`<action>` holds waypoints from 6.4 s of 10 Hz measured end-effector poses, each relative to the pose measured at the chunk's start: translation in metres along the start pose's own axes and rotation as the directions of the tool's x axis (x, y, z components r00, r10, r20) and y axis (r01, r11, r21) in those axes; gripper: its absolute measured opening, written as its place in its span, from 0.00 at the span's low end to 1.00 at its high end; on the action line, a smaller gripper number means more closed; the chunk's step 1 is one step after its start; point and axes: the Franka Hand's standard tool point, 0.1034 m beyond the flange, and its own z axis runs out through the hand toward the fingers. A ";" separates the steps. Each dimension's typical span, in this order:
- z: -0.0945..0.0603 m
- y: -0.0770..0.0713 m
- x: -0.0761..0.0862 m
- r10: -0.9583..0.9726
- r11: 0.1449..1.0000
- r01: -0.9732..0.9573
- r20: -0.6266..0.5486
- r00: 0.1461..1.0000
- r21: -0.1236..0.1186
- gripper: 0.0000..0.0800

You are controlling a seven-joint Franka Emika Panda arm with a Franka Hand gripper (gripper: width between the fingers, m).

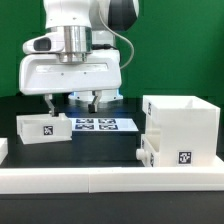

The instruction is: Assemble drawer

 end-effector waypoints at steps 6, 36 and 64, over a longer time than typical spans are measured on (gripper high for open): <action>-0.002 -0.002 -0.055 0.011 1.000 -0.011 0.035 0.999 -0.012 0.81; 0.024 -0.056 -0.016 -0.180 0.983 0.178 0.054 0.982 0.049 0.05; 0.018 -0.035 0.079 -0.944 0.329 0.934 0.031 0.328 0.140 0.05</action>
Offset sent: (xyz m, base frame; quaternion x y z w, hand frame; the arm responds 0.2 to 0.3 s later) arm -0.0410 -0.0104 0.0055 -0.0183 -0.0052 0.0279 0.9994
